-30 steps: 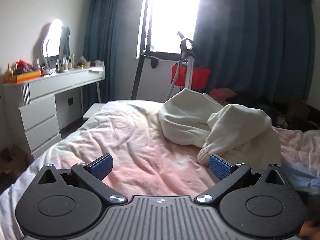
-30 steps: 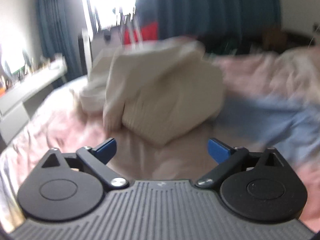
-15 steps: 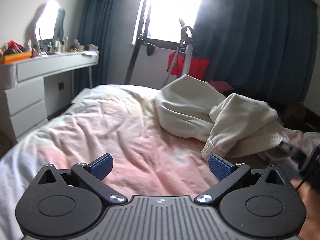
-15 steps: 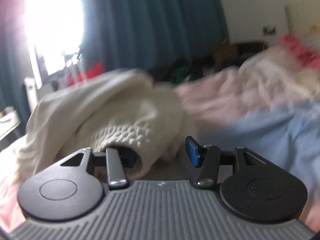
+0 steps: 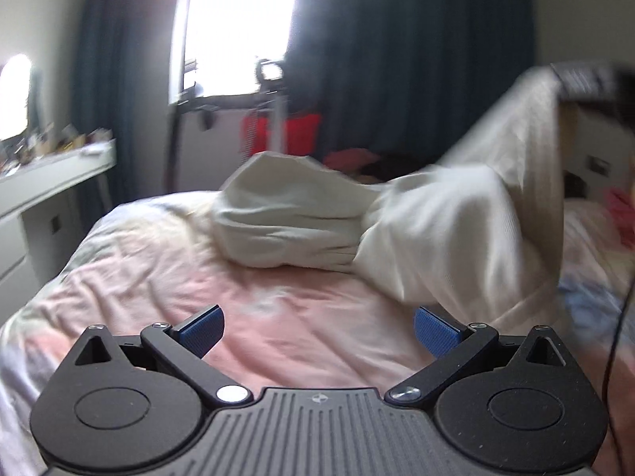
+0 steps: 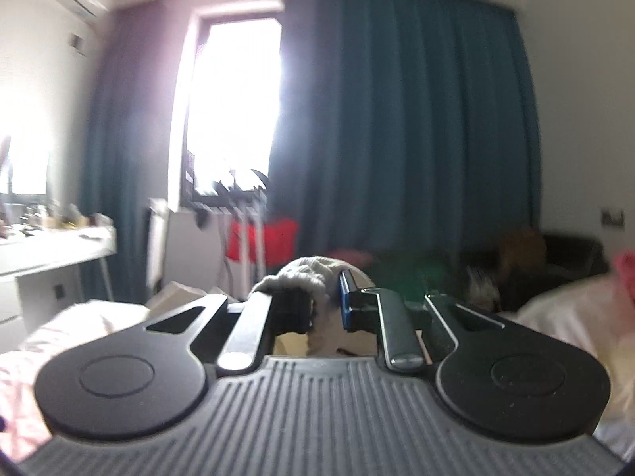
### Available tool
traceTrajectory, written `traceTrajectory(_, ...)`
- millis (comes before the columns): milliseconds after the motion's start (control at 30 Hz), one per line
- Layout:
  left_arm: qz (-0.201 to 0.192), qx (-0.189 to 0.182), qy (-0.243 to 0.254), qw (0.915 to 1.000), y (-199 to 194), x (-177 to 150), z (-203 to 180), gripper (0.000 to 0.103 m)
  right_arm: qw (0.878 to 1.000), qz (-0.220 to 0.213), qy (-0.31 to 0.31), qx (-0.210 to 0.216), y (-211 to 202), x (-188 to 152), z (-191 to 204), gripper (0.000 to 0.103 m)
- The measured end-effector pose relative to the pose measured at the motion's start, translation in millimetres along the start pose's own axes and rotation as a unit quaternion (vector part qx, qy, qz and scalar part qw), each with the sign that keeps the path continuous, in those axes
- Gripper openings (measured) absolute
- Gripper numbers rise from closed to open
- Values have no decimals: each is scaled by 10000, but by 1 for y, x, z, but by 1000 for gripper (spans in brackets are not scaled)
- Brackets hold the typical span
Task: Fold clothes
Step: 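Grasp the ribbed cuff with the right gripper and lift it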
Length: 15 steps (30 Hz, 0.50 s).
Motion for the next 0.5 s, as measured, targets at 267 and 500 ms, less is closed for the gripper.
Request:
traceTrajectory(267,521,-1113,737,9897,-30,-53,-74,103,9972,-416,-33,618,-48,16,-16,16)
traceTrajectory(500,289,-1557,1149,9807,-27,-63,-97,103,9950,584,331,734,-18,-40,-57,16)
Point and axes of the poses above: each gripper's, at about its wrist camera, not at the fingertips, and y roughly the way its jaws point, z to its left, x to its top, the point moved 4 cm from there along y, roughly the way its jaws point, and after that the axes turned 15 degrees about -y, right-handed, at the moved point
